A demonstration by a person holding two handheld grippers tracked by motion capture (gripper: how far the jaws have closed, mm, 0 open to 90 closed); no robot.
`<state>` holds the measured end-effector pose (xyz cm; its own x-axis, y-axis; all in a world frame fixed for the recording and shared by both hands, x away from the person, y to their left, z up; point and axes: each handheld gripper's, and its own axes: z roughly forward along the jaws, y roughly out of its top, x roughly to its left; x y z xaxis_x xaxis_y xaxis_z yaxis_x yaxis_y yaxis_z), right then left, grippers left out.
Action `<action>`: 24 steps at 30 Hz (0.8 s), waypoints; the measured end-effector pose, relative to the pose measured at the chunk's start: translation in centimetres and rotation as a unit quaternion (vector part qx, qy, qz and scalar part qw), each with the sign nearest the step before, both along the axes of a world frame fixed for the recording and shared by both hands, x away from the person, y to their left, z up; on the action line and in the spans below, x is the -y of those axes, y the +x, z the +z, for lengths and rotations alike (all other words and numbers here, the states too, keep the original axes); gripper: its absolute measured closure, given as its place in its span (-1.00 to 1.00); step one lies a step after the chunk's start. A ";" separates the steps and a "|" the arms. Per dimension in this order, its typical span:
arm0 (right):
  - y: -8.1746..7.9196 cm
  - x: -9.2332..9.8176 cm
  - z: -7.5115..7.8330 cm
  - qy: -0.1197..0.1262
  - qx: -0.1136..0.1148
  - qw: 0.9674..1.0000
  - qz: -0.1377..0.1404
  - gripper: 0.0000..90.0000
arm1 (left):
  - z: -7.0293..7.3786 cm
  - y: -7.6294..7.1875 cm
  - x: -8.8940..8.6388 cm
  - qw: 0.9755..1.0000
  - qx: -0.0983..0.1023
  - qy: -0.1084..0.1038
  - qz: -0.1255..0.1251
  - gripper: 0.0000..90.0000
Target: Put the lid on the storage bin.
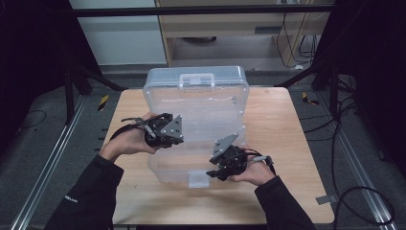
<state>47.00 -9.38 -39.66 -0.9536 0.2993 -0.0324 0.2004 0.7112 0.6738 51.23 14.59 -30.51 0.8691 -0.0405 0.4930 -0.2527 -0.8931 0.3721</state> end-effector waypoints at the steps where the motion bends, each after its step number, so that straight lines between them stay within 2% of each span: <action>1: 0.0 0.5 0.1 0.016 0.000 1.000 -0.013 0.18 | 0.0 0.0 0.0 1.000 0.000 0.000 0.000 0.87; 2: 0.1 0.9 0.3 0.029 -0.001 0.999 -0.023 0.19 | 0.0 0.0 0.0 1.000 0.000 0.000 0.001 0.87; 6: -0.2 2.6 0.4 0.050 0.005 0.997 -0.052 0.27 | 0.0 0.0 -0.1 1.000 -0.003 -0.003 0.001 0.87; 12: -0.5 4.5 0.1 0.084 0.008 0.993 -0.078 0.54 | 0.0 0.0 0.0 1.000 -0.001 -0.002 0.002 0.86; 17: -0.5 5.3 0.4 0.105 0.000 0.990 -0.095 0.71 | 0.0 0.0 -0.1 1.000 0.000 -0.005 0.003 0.86; 24: -0.7 6.2 1.7 0.150 0.005 0.982 -0.119 0.94 | -0.1 0.0 -0.1 1.000 -0.004 -0.005 0.002 0.86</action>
<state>46.25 -15.54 -38.01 -0.8557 0.5111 0.0815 0.3284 0.4145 0.8487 51.23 14.67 -30.61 0.8727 -0.0312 0.4872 -0.2458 -0.8903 0.3833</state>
